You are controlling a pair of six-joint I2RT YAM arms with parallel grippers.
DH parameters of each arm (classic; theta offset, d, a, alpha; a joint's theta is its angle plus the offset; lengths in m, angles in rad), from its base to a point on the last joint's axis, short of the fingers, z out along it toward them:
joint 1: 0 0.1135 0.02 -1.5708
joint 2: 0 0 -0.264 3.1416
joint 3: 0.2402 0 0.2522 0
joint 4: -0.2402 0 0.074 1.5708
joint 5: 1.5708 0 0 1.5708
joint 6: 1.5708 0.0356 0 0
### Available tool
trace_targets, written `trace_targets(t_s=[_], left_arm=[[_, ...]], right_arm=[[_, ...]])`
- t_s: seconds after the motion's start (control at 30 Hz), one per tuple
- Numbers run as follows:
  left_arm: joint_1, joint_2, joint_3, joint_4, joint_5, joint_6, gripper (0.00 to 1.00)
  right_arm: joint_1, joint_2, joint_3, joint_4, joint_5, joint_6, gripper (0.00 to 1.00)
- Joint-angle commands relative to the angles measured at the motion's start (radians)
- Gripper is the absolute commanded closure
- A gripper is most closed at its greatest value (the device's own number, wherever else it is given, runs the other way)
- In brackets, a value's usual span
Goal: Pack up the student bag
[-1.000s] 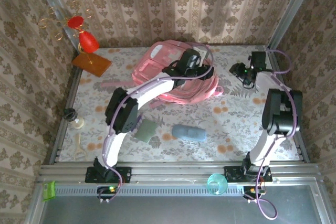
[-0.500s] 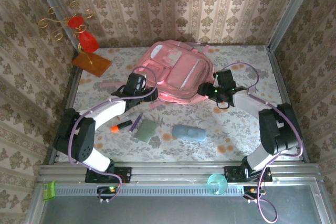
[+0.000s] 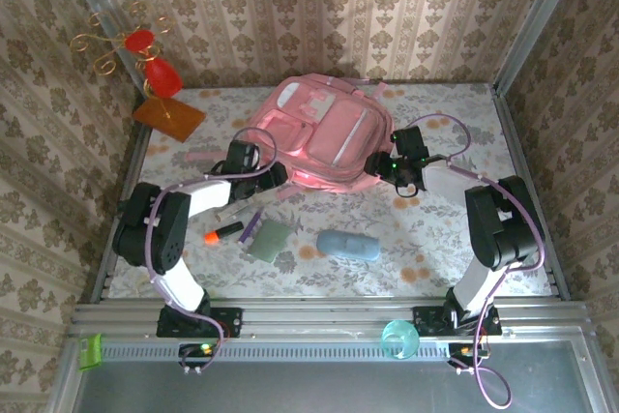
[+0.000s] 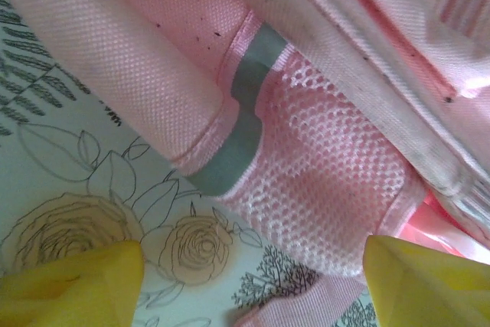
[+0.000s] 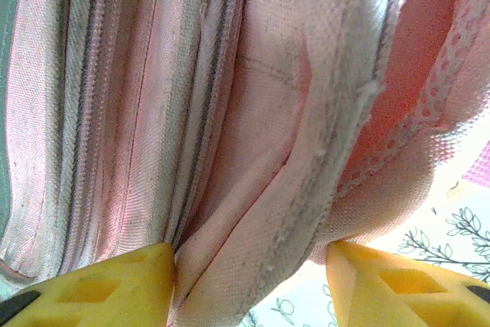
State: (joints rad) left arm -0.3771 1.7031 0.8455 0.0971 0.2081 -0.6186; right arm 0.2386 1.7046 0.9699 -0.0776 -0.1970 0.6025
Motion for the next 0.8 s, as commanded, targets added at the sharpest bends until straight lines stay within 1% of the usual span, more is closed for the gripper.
trace_targets(t_s=[0.0, 0.1, 0.23, 0.5, 0.6, 0.63, 0.7, 0.77], left_arm=[[0.014, 0.028, 0.040, 0.061, 0.046, -0.031, 0.24], [0.016, 0.054, 0.050, 0.087, 0.054, -0.036, 0.24], [0.016, 0.090, 0.072, 0.103, 0.065, -0.035, 0.30], [0.015, 0.142, 0.075, 0.153, 0.066, -0.044, 0.56], [0.015, 0.156, 0.064, 0.182, 0.082, -0.056, 0.69], [0.014, 0.155, 0.058, 0.196, 0.092, -0.064, 0.74], [0.012, 0.146, 0.046, 0.210, 0.110, -0.082, 0.85], [0.008, 0.120, 0.033, 0.224, 0.122, -0.112, 0.93]], right_arm=[[-0.011, 0.016, 0.016, 0.020, 0.019, -0.023, 0.44], [-0.012, 0.023, 0.017, 0.023, 0.011, -0.026, 0.44], [-0.012, 0.032, 0.017, 0.026, 0.007, -0.028, 0.45], [-0.026, 0.052, 0.025, 0.020, -0.002, -0.045, 0.45], [-0.037, 0.057, 0.039, 0.004, -0.007, -0.057, 0.44], [-0.041, 0.055, 0.046, -0.004, -0.009, -0.063, 0.44], [-0.047, 0.042, 0.055, -0.026, -0.013, -0.080, 0.42], [-0.046, 0.005, 0.059, -0.052, -0.006, -0.107, 0.41]])
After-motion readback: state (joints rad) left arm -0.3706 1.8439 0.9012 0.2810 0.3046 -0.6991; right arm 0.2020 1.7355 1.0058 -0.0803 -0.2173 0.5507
